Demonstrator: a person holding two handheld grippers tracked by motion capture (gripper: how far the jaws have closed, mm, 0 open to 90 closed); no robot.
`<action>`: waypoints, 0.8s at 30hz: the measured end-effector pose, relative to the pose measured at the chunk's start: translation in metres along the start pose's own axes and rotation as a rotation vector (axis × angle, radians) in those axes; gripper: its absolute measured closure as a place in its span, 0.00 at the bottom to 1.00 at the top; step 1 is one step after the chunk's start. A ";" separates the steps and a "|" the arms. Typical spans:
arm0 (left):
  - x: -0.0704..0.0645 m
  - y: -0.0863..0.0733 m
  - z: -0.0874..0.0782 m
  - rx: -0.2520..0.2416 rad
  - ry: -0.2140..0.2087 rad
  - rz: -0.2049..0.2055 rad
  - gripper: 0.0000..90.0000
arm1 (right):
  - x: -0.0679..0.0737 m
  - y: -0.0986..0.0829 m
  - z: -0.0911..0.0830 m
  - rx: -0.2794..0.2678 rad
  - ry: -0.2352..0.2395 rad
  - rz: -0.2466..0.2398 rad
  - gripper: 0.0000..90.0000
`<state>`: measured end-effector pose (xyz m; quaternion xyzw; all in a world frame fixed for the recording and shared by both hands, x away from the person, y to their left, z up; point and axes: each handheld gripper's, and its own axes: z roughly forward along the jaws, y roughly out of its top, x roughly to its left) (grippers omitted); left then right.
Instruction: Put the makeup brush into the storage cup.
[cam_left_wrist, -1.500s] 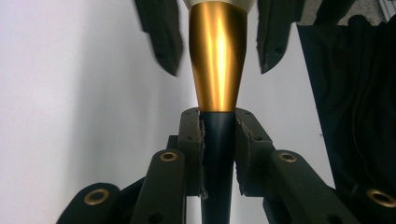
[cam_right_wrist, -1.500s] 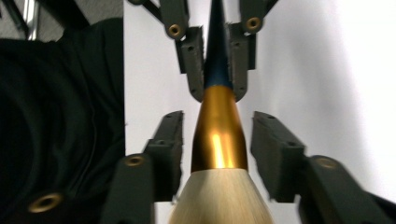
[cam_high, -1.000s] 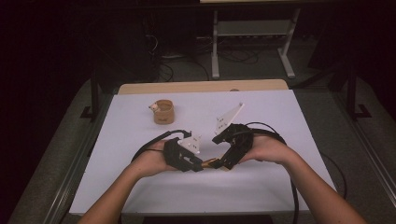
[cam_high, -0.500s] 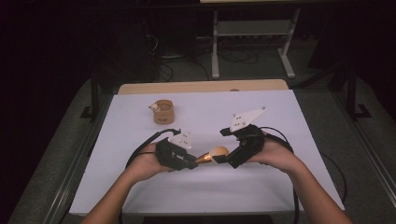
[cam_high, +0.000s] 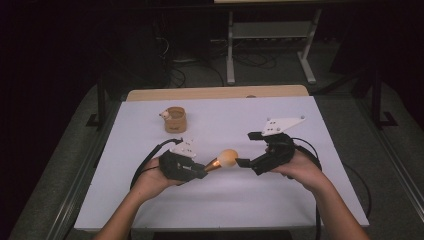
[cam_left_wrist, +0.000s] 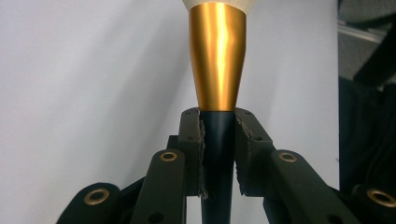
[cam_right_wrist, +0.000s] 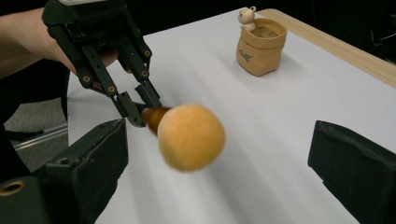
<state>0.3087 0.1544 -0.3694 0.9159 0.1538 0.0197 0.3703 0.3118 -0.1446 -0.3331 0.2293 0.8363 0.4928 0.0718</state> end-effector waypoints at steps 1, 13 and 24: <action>0.001 -0.001 -0.002 -0.013 0.018 -0.015 0.83 | -0.001 -0.002 -0.003 -0.007 -0.005 0.017 0.05; -0.002 -0.003 -0.008 -0.122 0.073 -0.097 0.83 | -0.004 -0.012 -0.005 -0.037 -0.047 0.098 0.07; -0.005 -0.006 -0.005 -0.171 0.130 -0.133 0.83 | -0.006 -0.021 -0.003 -0.040 -0.040 0.156 0.03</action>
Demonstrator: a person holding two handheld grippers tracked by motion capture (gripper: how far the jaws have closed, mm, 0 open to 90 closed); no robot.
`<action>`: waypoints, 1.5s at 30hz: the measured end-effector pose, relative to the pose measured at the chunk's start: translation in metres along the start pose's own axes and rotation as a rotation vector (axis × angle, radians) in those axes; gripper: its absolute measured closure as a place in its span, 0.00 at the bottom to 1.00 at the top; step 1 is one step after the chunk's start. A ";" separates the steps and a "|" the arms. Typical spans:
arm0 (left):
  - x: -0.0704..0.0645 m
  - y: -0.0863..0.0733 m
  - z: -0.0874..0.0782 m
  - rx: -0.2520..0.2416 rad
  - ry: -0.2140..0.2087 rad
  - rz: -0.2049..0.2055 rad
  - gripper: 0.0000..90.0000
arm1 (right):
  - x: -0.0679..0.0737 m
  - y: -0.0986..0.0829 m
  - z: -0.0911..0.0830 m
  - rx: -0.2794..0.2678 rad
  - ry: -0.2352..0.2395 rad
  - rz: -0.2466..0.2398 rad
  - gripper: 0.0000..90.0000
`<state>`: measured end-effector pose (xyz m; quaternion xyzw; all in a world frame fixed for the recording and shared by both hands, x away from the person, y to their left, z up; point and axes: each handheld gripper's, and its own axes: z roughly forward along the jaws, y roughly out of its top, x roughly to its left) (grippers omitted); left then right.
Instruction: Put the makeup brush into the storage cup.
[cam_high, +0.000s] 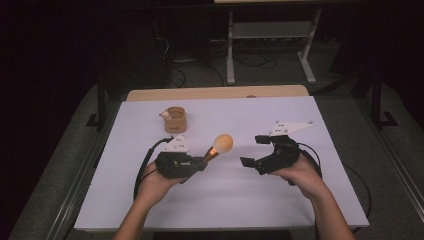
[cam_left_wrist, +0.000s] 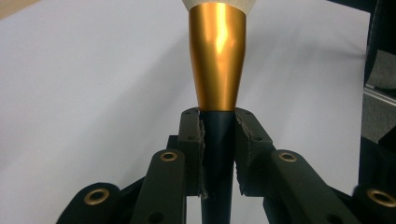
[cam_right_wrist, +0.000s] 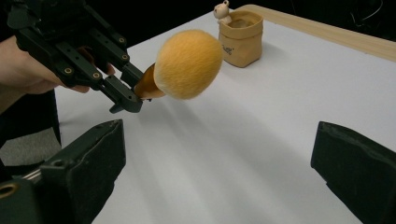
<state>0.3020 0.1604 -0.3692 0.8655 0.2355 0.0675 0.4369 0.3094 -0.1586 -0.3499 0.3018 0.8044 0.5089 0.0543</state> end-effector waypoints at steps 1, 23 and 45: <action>-0.001 -0.001 0.000 -0.005 0.010 0.005 0.83 | -0.001 -0.002 0.000 -0.031 0.004 0.010 0.03; -0.002 -0.008 0.001 -0.122 0.052 -0.044 0.83 | 0.010 -0.020 0.020 -0.127 -0.002 0.052 0.15; -0.012 -0.006 0.008 -0.152 0.045 -0.037 0.83 | 0.016 -0.022 0.043 -0.155 0.120 0.133 0.41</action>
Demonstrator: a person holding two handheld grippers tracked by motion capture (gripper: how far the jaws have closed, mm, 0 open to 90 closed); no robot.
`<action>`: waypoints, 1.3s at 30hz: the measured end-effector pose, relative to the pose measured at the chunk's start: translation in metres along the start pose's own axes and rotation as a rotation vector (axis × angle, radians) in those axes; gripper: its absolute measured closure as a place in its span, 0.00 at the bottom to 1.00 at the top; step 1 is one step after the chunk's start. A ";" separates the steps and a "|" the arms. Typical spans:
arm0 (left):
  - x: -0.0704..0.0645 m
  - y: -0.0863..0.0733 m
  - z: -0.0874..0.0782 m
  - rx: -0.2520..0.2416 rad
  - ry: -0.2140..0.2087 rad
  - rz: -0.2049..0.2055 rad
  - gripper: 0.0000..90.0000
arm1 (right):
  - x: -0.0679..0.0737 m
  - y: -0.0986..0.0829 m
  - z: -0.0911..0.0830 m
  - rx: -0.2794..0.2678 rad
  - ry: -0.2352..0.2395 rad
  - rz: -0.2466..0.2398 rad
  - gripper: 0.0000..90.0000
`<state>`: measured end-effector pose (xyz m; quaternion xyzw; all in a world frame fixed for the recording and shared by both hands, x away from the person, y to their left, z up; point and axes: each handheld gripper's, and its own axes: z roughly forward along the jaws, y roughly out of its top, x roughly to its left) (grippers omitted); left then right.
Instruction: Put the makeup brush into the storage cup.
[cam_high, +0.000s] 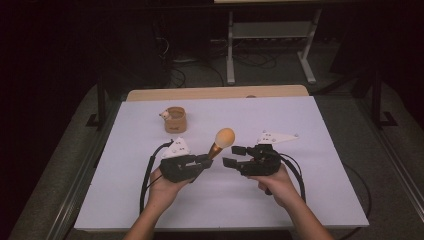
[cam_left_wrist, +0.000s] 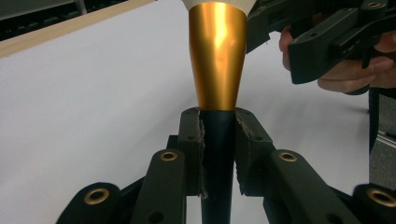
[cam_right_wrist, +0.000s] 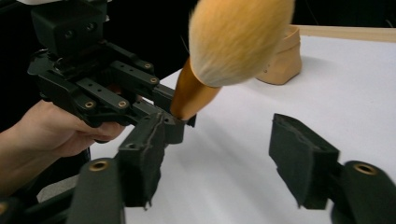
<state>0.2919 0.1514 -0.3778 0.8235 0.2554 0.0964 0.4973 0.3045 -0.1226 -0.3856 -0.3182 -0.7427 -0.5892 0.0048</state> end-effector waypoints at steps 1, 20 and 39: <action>-0.001 0.000 0.001 -0.007 0.001 -0.001 0.83 | 0.000 0.000 0.000 -0.001 0.003 0.002 0.42; -0.007 0.001 0.004 -0.027 -0.012 0.011 0.83 | 0.006 0.002 0.015 -0.045 0.060 0.045 0.55; -0.010 0.001 0.008 -0.039 -0.032 0.016 0.83 | 0.007 0.001 0.022 -0.065 0.071 0.085 0.66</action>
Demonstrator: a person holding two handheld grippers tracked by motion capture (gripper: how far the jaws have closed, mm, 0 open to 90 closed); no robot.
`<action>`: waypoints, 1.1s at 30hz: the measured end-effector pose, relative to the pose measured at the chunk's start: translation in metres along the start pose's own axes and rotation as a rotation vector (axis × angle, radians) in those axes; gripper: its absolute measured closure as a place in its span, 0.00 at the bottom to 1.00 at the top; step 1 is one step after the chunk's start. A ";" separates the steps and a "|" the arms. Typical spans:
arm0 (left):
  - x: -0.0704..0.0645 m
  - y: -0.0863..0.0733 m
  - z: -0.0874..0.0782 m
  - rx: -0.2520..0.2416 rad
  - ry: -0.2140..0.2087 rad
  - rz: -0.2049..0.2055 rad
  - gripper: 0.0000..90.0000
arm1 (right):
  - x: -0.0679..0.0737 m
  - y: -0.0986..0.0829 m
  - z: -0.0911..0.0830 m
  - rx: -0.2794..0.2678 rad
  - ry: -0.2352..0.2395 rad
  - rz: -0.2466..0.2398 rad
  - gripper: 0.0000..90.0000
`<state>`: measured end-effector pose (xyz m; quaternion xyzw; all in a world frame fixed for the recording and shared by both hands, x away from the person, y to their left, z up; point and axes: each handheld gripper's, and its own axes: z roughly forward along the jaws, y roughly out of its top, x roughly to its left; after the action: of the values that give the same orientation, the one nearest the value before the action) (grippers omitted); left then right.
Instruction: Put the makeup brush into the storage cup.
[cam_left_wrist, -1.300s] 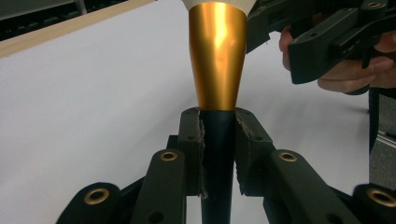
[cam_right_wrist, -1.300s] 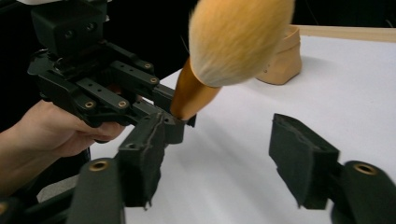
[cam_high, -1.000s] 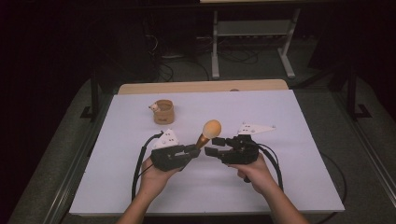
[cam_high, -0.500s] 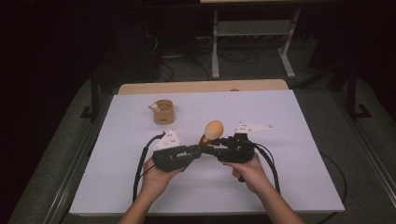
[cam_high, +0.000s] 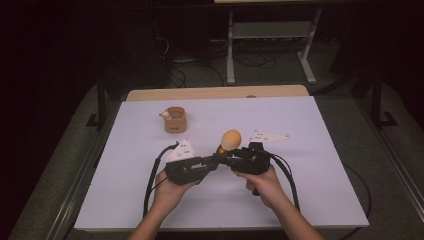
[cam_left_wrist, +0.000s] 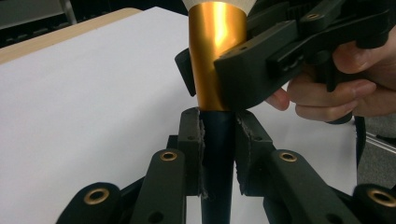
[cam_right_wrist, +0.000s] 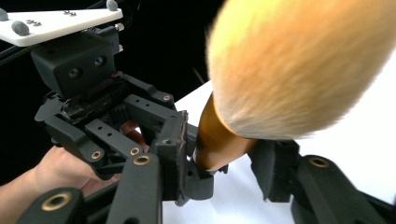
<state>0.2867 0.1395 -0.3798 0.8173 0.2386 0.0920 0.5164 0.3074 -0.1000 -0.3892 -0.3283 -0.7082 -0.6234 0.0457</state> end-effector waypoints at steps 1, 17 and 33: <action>0.000 0.000 0.000 0.001 -0.002 0.001 0.83 | 0.000 0.000 0.000 -0.001 -0.002 -0.001 0.67; 0.000 -0.002 0.005 -0.005 -0.005 0.010 0.77 | 0.003 0.001 0.000 -0.012 -0.020 -0.019 0.73; 0.009 -0.004 -0.002 -0.028 -0.072 0.038 0.49 | 0.012 0.011 -0.008 0.055 -0.097 -0.183 0.73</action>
<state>0.2926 0.1472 -0.3832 0.8173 0.2028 0.0756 0.5340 0.3012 -0.1027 -0.3722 -0.2906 -0.7534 -0.5888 -0.0368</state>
